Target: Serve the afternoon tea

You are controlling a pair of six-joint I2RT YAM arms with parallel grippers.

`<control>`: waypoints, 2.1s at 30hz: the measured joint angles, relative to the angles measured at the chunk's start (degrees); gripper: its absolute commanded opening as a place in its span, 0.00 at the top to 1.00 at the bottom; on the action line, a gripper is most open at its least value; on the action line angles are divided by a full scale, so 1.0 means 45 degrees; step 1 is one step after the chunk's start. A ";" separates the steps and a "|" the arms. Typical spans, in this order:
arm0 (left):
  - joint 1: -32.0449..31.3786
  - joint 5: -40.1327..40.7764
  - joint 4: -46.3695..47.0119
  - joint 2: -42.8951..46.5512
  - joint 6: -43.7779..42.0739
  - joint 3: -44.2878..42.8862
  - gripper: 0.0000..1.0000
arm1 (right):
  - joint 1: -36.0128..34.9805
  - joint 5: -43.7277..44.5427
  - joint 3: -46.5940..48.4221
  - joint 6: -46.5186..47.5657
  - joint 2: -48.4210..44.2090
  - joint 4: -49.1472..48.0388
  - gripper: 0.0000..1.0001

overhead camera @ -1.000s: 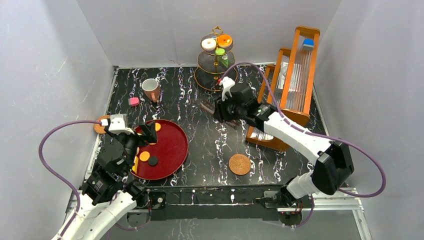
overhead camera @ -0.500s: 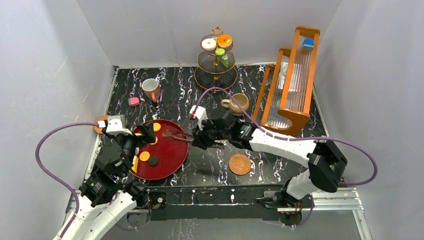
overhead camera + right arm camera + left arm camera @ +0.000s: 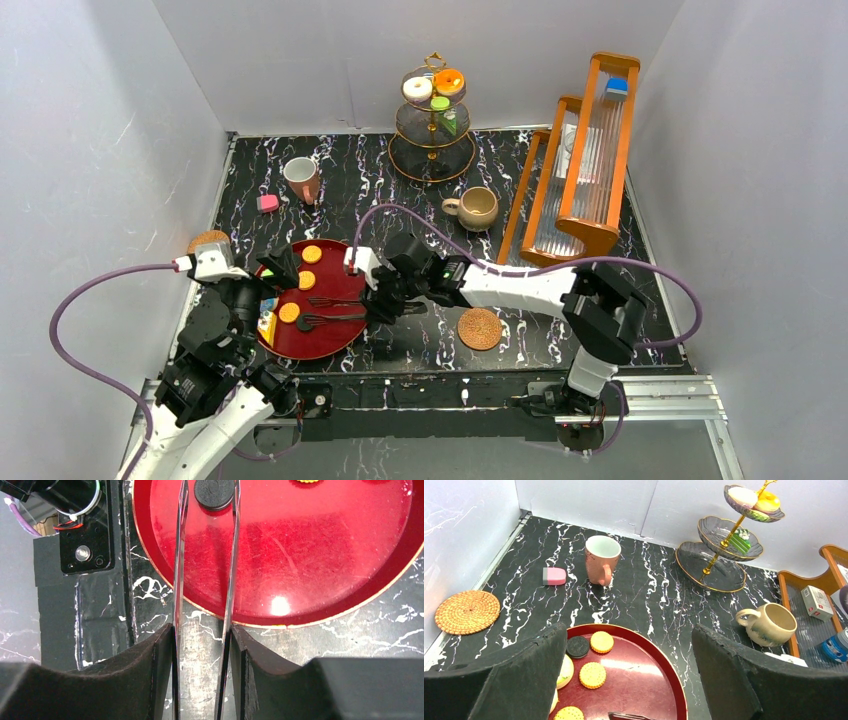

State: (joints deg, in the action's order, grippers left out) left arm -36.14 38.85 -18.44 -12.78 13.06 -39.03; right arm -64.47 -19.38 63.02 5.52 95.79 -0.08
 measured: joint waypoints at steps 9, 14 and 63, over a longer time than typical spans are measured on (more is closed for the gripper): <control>0.0000 0.0204 0.0000 0.0087 0.0000 0.0034 0.08 | -0.0296 -0.0151 0.0981 0.0661 0.1132 0.0058 0.46; 0.0000 0.0219 0.0000 0.0121 0.0000 0.0039 0.08 | -0.0374 -0.0102 0.1049 0.0899 0.1491 0.0092 0.46; 0.0000 0.0219 0.0000 0.0214 -0.0005 0.0044 0.08 | -0.0539 0.0850 0.1496 0.1535 0.2157 0.0427 0.52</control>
State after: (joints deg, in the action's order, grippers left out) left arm -36.14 39.83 -18.44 -11.81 13.04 -38.83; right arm -66.89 -15.55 69.76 12.43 105.49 1.85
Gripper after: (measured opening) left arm 0.921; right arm 0.499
